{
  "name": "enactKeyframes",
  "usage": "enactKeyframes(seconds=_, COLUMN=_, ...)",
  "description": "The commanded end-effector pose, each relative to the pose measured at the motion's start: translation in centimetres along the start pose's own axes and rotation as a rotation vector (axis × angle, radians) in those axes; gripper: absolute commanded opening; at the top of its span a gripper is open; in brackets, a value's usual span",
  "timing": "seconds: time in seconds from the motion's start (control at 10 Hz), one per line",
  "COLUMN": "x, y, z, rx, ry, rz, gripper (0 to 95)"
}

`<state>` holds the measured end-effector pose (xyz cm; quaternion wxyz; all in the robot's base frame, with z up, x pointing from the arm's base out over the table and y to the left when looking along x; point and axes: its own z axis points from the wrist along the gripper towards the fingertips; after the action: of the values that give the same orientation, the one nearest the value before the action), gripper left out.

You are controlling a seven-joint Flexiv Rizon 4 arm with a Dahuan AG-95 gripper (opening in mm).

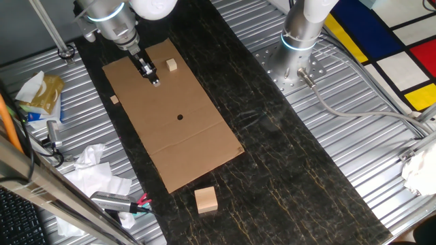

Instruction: Grab the block and place it at the designated location

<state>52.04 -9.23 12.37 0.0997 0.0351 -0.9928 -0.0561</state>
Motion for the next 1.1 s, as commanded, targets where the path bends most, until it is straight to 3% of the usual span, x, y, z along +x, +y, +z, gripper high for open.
enactKeyframes(seconds=0.1, x=0.3, y=0.0, z=0.1, rx=-0.001, ry=-0.002, rz=0.003, gripper=38.0)
enactKeyframes(seconds=0.4, x=0.9, y=-0.2, z=0.6, rx=-0.005, ry=0.008, rz=0.014, gripper=38.0)
enactKeyframes(seconds=1.1, x=2.0, y=-1.4, z=1.1, rx=-0.008, ry=0.076, rz=0.011, gripper=38.0)
